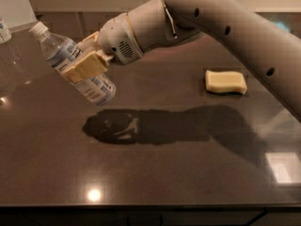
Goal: Place blue plastic bottle upright
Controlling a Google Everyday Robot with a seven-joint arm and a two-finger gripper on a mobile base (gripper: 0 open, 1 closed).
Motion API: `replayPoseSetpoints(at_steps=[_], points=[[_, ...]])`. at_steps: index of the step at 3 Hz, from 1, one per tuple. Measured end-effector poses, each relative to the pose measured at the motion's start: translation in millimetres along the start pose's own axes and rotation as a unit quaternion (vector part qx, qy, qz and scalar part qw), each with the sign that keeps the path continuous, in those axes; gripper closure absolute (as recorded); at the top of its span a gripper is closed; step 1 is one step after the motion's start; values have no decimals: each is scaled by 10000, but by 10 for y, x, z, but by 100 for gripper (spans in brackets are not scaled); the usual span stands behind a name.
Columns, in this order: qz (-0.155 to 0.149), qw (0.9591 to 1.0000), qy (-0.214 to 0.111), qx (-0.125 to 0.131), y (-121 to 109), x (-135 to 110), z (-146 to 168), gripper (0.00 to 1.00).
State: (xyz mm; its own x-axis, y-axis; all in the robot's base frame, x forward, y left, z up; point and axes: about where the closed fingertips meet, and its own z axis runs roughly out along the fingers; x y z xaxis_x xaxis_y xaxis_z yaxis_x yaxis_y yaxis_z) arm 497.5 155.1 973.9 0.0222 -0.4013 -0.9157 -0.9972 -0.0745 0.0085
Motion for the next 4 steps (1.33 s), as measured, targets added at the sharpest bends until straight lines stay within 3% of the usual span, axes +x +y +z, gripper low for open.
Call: replayPoseSetpoints(at_steps=[1, 2, 4], points=[[-4, 9968, -805, 17, -48, -17, -47, 100], [-27, 9904, -1378, 107, -106, 79, -176, 100], [-43, 9777, -2074, 331, -225, 417, -460, 100]])
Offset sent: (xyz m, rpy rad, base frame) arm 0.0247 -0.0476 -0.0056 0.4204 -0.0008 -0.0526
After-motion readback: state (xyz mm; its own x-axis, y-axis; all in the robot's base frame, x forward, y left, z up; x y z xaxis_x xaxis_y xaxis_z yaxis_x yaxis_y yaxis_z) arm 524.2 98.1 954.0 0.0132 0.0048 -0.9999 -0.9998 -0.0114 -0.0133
